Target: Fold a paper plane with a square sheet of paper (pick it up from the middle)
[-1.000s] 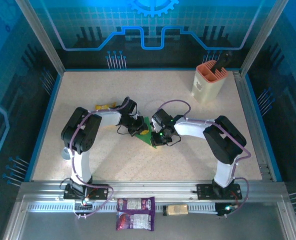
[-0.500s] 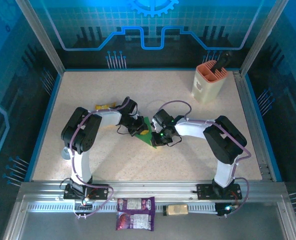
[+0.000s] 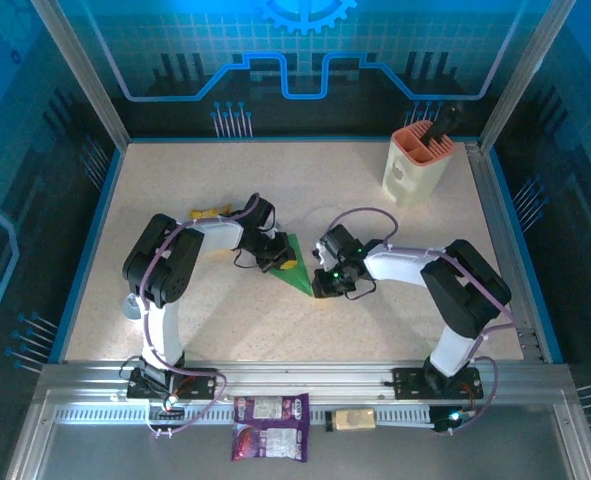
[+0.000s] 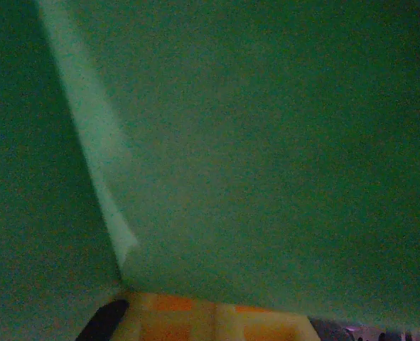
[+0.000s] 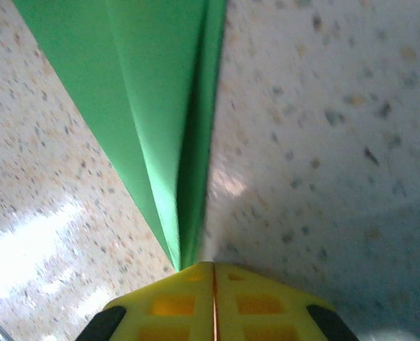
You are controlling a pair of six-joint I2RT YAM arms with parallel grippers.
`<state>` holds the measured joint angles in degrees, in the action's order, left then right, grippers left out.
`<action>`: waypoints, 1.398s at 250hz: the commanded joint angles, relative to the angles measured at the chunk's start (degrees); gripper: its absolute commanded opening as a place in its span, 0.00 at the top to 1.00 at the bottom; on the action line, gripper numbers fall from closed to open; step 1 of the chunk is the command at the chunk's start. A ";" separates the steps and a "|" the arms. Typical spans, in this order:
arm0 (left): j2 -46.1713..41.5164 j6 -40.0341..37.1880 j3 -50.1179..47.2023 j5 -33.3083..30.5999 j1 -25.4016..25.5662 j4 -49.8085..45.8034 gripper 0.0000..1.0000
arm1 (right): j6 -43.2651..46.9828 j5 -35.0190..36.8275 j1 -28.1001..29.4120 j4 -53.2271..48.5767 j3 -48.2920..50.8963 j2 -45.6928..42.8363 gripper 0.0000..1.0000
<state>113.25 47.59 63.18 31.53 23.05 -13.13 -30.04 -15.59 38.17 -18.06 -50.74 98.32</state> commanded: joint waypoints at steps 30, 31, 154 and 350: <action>5.76 -0.61 -3.06 -12.60 -0.19 -9.30 0.97 | 0.86 -0.77 -0.51 -3.20 -1.64 -4.40 0.87; 5.71 -0.63 -3.06 -12.62 -0.19 -9.29 0.97 | 0.86 -0.85 -0.53 -3.12 -1.73 -4.34 0.87; 2.40 -0.02 -1.99 -10.74 0.27 -8.17 0.96 | -2.30 -2.90 -0.21 1.82 -8.92 7.54 0.89; -9.83 -5.07 -8.24 -5.94 5.64 7.42 0.99 | -2.60 0.87 -0.45 -4.78 -8.37 10.92 0.92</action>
<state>103.66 44.80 56.38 26.70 27.86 -6.52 -32.16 -17.39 38.17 -17.52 -59.59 106.32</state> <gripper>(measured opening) 0.052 0.085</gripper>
